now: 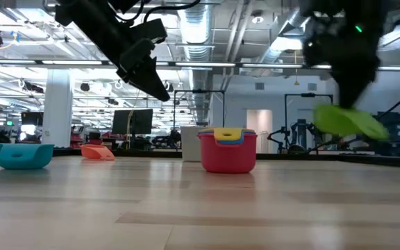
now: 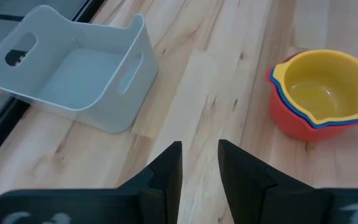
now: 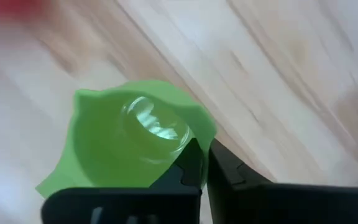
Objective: Nest measuring cups in basket
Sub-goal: Stack the green measuring cup on top of the yellow measuring cup, then stack the blue measuring cup on top of the green measuring cup
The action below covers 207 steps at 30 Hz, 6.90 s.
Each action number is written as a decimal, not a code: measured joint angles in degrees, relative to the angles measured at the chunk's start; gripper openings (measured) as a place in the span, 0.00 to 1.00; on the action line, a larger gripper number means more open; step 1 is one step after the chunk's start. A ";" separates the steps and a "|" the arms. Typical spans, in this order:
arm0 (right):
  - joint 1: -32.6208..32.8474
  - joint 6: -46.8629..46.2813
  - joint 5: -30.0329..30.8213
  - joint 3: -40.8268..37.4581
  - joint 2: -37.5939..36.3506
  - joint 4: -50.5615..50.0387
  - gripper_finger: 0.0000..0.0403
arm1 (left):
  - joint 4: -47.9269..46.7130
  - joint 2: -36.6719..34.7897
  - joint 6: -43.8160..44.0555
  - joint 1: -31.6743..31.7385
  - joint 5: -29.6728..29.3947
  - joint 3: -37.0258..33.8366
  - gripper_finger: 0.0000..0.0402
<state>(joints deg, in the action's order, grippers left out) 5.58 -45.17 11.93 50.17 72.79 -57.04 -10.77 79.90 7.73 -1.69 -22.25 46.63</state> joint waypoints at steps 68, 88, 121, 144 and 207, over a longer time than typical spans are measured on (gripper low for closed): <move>8.63 -8.75 7.70 3.50 16.59 21.47 0.33 | -23.01 -1.71 10.83 -0.05 -8.14 0.02 0.23; 21.74 -20.85 18.09 -12.05 10.79 41.58 0.37 | -48.83 -8.33 52.85 -19.92 5.51 0.02 0.23; 21.65 -20.81 18.09 -12.04 14.05 44.54 0.36 | -41.32 -10.40 60.10 -20.79 8.10 -11.54 0.23; 21.80 -20.25 17.72 -12.02 14.08 46.89 0.33 | -14.40 -3.83 13.53 -11.91 13.44 -11.67 0.23; 21.86 -19.91 18.22 -11.99 14.10 43.76 0.30 | 6.97 19.38 53.11 -5.45 2.92 11.74 0.05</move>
<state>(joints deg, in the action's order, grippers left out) 27.44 -65.08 30.15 38.17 86.89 -13.28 -3.79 99.28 60.84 -7.14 -19.32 58.37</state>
